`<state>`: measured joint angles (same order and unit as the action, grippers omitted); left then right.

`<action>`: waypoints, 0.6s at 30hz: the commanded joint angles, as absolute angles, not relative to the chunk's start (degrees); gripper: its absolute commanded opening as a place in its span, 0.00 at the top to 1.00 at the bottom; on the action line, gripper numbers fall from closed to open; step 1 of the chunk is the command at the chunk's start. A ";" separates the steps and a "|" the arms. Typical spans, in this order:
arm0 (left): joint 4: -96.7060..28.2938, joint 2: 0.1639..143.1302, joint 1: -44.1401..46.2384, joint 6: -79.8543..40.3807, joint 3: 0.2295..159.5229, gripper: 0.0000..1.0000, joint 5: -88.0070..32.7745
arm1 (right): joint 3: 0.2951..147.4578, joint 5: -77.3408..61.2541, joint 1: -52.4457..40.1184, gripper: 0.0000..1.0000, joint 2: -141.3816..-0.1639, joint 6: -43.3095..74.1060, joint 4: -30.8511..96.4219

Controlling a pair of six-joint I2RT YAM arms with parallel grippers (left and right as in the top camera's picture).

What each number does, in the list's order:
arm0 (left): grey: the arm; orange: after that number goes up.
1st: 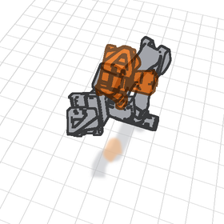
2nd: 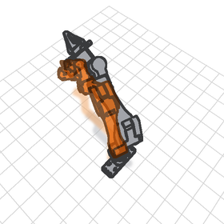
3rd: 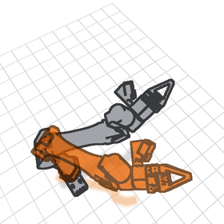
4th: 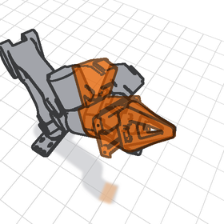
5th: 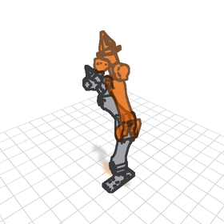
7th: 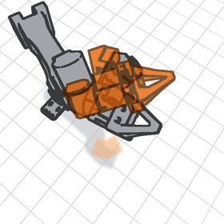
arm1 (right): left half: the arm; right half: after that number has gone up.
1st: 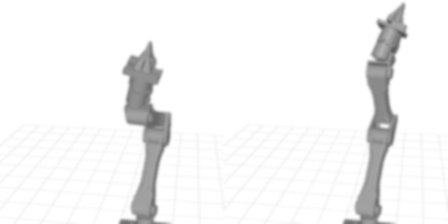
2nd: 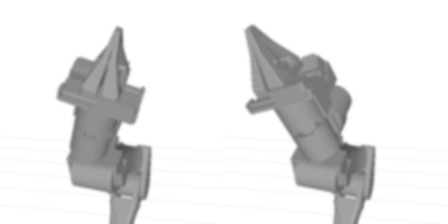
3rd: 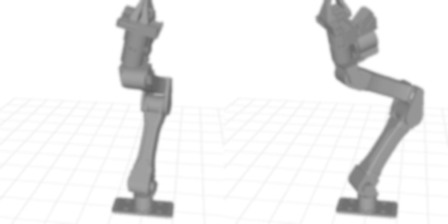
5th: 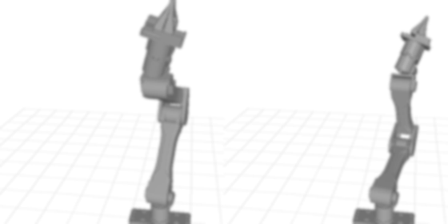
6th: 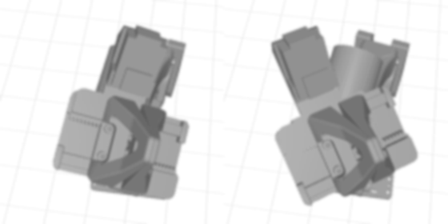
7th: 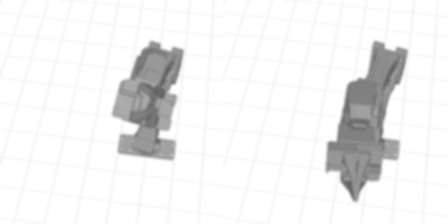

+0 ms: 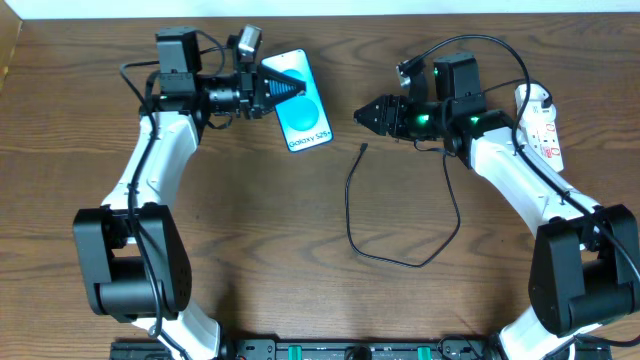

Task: Plug charger to phone and switch on socket

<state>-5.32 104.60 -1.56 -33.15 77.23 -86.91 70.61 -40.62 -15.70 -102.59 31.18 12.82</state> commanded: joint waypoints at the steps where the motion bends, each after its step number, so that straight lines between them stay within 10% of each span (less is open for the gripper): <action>1: -4.89 103.74 -2.02 -32.56 77.47 0.93 -89.34 | 70.65 -43.42 -15.73 0.39 -101.62 30.61 10.11; 18: -4.91 103.74 -2.24 -36.29 77.47 0.92 -87.35 | 70.48 -34.74 -16.29 0.66 -115.98 53.06 11.77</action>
<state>-5.28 104.57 -2.07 -36.01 77.23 -86.43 70.43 -31.57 -15.86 -113.80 48.21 13.72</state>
